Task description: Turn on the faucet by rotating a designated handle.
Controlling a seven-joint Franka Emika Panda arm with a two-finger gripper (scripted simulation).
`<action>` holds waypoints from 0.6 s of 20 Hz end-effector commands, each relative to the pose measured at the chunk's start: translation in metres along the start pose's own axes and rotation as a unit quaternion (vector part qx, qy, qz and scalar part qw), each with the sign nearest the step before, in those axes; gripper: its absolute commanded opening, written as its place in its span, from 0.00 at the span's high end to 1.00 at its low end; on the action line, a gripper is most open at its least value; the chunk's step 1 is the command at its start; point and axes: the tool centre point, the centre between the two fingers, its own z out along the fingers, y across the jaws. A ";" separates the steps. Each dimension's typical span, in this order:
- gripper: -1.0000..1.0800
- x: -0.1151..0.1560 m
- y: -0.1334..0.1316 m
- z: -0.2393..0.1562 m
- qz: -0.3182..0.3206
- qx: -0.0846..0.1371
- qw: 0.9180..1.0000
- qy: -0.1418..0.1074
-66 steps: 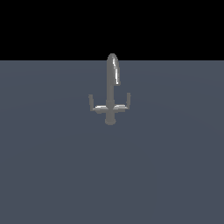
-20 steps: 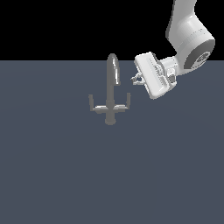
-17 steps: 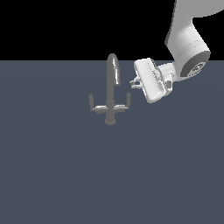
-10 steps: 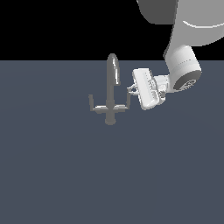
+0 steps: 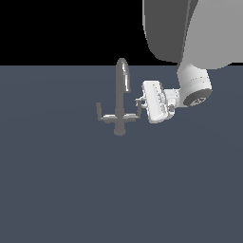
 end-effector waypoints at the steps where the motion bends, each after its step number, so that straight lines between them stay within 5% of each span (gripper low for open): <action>1: 1.00 0.002 0.000 0.001 0.001 0.003 1.000 -0.001; 12: 1.00 -0.003 0.003 0.001 0.001 0.003 1.000 -0.002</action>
